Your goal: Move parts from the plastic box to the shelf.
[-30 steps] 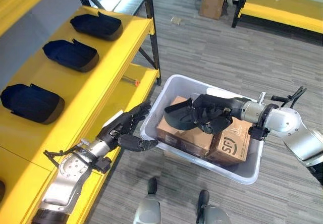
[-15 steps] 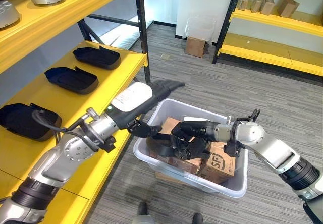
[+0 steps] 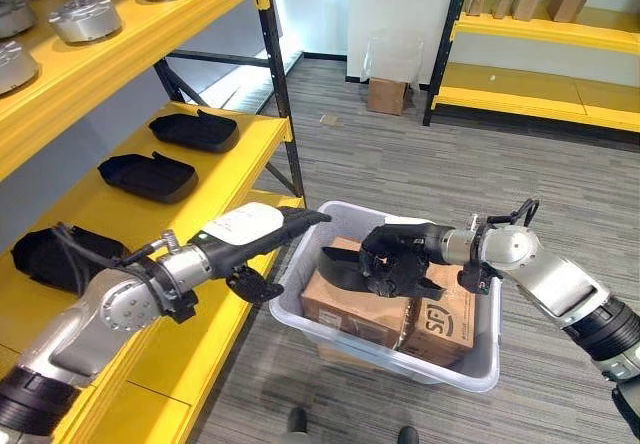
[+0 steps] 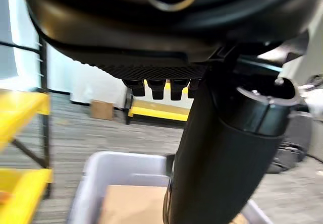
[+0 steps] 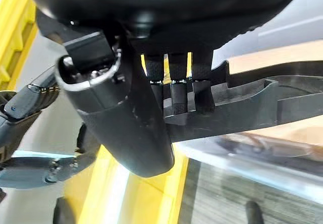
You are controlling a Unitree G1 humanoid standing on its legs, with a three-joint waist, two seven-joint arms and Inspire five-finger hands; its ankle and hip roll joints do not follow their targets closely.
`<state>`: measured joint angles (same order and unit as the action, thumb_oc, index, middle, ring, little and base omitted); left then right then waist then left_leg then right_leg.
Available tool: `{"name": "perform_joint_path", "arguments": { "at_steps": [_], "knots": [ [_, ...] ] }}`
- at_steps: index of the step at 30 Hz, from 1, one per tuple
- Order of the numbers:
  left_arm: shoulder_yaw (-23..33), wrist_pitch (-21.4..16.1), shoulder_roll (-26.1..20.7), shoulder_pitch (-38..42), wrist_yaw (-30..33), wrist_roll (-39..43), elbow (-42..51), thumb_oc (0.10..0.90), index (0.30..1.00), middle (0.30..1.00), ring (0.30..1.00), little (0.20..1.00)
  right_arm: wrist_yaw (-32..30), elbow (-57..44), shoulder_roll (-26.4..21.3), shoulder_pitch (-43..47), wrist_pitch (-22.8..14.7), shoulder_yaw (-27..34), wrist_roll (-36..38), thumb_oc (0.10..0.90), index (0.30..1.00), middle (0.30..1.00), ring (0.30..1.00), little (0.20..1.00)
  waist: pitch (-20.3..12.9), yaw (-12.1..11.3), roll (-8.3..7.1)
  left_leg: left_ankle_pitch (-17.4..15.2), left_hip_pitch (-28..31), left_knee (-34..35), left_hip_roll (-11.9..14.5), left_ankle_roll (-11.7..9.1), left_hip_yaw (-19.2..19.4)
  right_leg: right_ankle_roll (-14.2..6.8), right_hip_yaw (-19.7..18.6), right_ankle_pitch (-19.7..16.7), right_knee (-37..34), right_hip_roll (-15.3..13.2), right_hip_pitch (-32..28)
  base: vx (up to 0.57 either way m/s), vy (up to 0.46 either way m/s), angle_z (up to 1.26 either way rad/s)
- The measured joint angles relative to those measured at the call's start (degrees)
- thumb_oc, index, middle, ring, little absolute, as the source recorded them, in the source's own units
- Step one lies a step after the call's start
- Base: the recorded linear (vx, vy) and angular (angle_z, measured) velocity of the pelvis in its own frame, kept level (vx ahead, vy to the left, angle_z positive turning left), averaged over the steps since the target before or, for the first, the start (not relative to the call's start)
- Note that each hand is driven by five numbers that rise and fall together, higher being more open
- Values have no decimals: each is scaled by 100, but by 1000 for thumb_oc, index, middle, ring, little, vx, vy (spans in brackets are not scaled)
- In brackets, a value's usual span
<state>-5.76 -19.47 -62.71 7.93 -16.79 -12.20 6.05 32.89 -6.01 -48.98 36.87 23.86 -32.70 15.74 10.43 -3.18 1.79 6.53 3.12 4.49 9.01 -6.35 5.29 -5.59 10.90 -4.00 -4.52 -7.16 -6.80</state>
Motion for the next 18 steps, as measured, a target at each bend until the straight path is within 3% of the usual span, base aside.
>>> {"name": "perform_joint_path", "arguments": {
  "at_steps": [2, 8, 9, 14, 18],
  "knots": [
    [467, 1, 2, 6, 153, -190, -575, 900, 1000, 1000, 1000, 1000, 113, -11, 46, -1, 37, 13, -63, 400, 300, 300, 300, 300, 0, 10, -1, -2, -1, 2, 2, 1, 51, -3, -51, -22, -27, 21, 18, 3, -10, -13],
    [494, -505, 3, -156, 139, -265, -291, 900, 1000, 1000, 1000, 1000, 127, -15, 31, 0, 38, 13, -99, 400, 300, 300, 300, 300, 4, -38, -8, -5, -3, 4, 2, 1, 48, -3, -49, -23, -28, 26, 18, 0, -2, -1],
    [377, -755, 20, -182, 132, -265, -19, 900, 1000, 1000, 1000, 1000, 134, -15, 49, 2, 36, 13, -93, 400, 300, 300, 300, 300, 4, -31, -9, -4, -2, 4, 6, 0, 48, -2, -50, -24, -28, 32, 16, 0, 0, 0],
    [-795, -864, 117, 445, 60, -438, 171, 900, 1000, 1000, 1000, 1000, 157, 169, 554, 201, 15, -38, -102, 400, 300, 300, 300, 300, -1, 4, -30, 0, 10, 4, 13, -5, 48, 3, -62, -38, -30, 40, 8, 1, -2, -1],
    [-942, -936, 117, 611, -20, -451, 318, 900, 1000, 1000, 1000, 1000, 135, 290, 669, 268, -72, -237, -232, 400, 300, 300, 300, 300, -1, -30, -30, 1, 10, 3, 13, -5, 35, 4, -50, -40, -30, 41, -1, 0, 3, 1]
  ]
}}
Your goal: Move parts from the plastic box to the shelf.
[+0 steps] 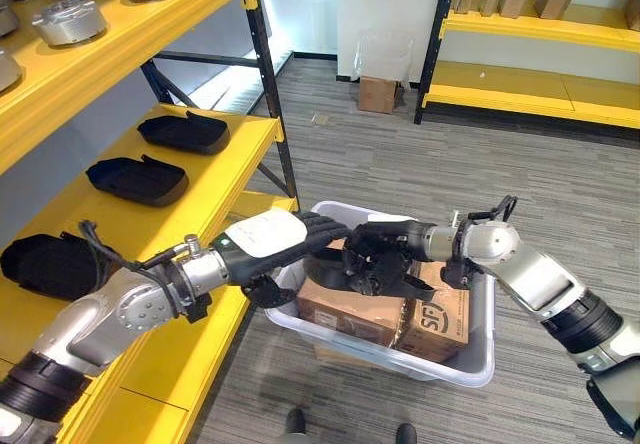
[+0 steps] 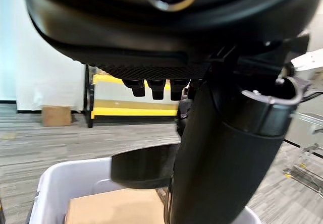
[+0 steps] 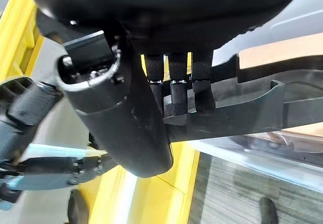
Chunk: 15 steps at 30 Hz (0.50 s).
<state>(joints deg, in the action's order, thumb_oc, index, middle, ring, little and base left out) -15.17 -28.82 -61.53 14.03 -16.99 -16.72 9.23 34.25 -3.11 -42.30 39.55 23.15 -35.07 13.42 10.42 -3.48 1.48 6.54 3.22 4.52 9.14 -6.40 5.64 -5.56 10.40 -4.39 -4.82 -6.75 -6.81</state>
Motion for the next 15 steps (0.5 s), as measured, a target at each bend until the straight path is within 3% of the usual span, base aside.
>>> {"name": "perform_joint_path", "arguments": {
  "at_steps": [15],
  "knots": [
    [-321, 231, 190, 300, -132, 7, -18, 900, 1000, 1000, 1000, 1000, -60, 355, 325, 73, -35, -58, -425, 400, 300, 300, 300, 300, -1, 16, 2, 4, 50, 0, -3, -2, -5, 0, 1, -1, 0, -3, -48, 0, 1, 0]
  ]
}}
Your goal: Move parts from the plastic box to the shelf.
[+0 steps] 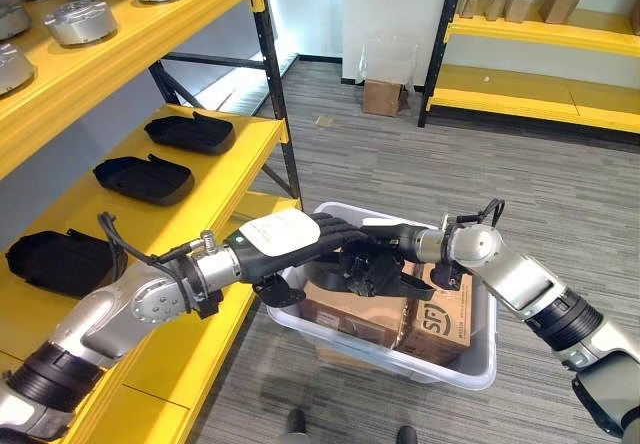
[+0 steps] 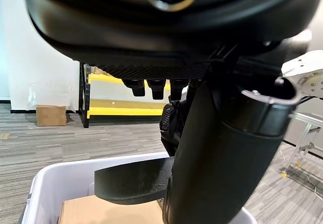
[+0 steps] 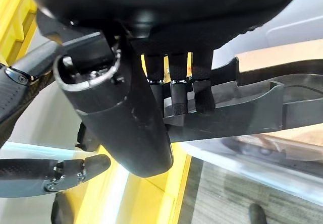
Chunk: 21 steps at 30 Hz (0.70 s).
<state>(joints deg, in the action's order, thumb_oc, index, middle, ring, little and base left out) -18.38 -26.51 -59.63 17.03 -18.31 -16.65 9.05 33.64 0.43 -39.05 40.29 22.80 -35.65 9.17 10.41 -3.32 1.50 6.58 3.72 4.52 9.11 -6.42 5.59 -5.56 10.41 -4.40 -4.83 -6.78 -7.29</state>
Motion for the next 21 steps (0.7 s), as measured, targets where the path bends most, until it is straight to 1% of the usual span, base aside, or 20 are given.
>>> {"name": "perform_joint_path", "arguments": {
  "at_steps": [13, 17, 21],
  "knots": [
    [-30, 47, 29, 4, -121, 31, 1, 900, 1000, 1000, 1000, 1000, -92, 3, -11, 0, 0, -91, -27, 400, 300, 300, 300, 300, -1, 4, 1, 0, 25, 0, 0, 0, 6, 4, -11, -3, 0, 0, -18, 0, 0, 0],
    [-181, 171, 58, 19, -125, 67, 2, 900, 1000, 1000, 1000, 1000, -99, 38, -27, -1, 0, -191, -131, 400, 300, 300, 300, 300, -2, 2, 2, 0, 27, 0, -1, 0, 6, 5, -13, -4, 0, 0, -20, 0, 0, 0],
    [-200, 367, 287, 19, -124, 66, -2, 900, 1000, 1000, 1000, 1000, -114, 45, -79, 0, 0, -197, -231, 400, 300, 300, 300, 300, -3, 2, 3, 0, 32, 0, 0, 0, 5, 6, -13, -5, 0, 1, -25, 0, 0, 0]
  ]
}}
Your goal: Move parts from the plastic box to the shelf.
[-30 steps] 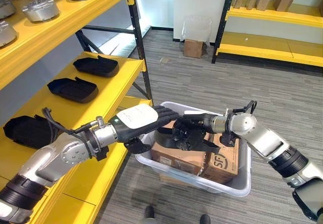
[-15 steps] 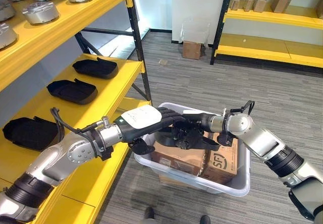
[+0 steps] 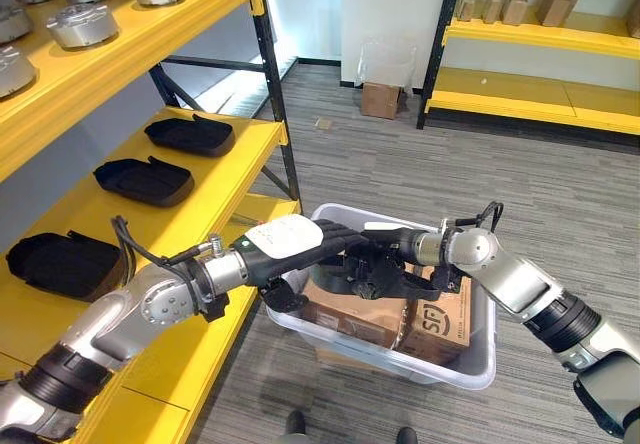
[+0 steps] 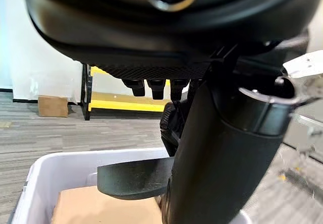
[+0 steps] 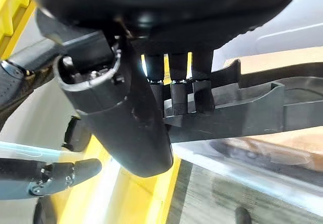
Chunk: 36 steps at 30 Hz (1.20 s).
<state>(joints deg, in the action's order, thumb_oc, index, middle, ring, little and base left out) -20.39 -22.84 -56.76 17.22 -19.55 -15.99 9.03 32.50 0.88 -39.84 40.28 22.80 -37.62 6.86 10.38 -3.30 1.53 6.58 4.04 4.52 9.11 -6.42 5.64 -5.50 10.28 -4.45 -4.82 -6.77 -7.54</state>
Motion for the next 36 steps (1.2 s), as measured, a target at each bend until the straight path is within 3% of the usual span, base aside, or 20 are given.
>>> {"name": "perform_joint_path", "arguments": {
  "at_steps": [14, 22, 28, 36],
  "knots": [
    [-19, 511, 486, -30, 231, -43, -52, 900, 1000, 1000, 1000, 1000, -62, 191, 92, 2, -2, -235, -3, 400, 300, 300, 300, 300, -6, -12, 3, 1, 8, 0, 0, 1, -8, 3, 1, -3, 0, 2, -8, 0, 0, 0],
    [60, 1010, 1327, -64, 1043, -85, -455, 900, 1000, 1000, 1000, 1000, -52, 190, 383, 4, -24, -240, -4, 400, 300, 300, 300, 300, -28, -40, -37, 1, 9, 0, 8, 1, -17, 4, 5, -3, 0, 10, -12, 0, 0, 0],
    [202, 1030, 1393, -201, 1180, -145, -510, 900, 1000, 1000, 1000, 1000, -51, 190, 510, 6, -41, -240, -6, 400, 300, 300, 300, 300, -100, -82, -165, 1, 7, 0, 13, 1, -18, 5, 5, -2, 0, 13, -11, 0, 0, 0],
    [274, 1060, 1442, -342, 1131, -463, -576, 900, 1000, 1000, 1000, 1000, -15, 190, 516, 12, -134, -241, -112, 400, 300, 300, 300, 300, -102, -147, -171, 1, 4, 0, 13, 1, -24, 7, 9, -4, -1, 13, -12, 0, 0, 0]
  ]
}}
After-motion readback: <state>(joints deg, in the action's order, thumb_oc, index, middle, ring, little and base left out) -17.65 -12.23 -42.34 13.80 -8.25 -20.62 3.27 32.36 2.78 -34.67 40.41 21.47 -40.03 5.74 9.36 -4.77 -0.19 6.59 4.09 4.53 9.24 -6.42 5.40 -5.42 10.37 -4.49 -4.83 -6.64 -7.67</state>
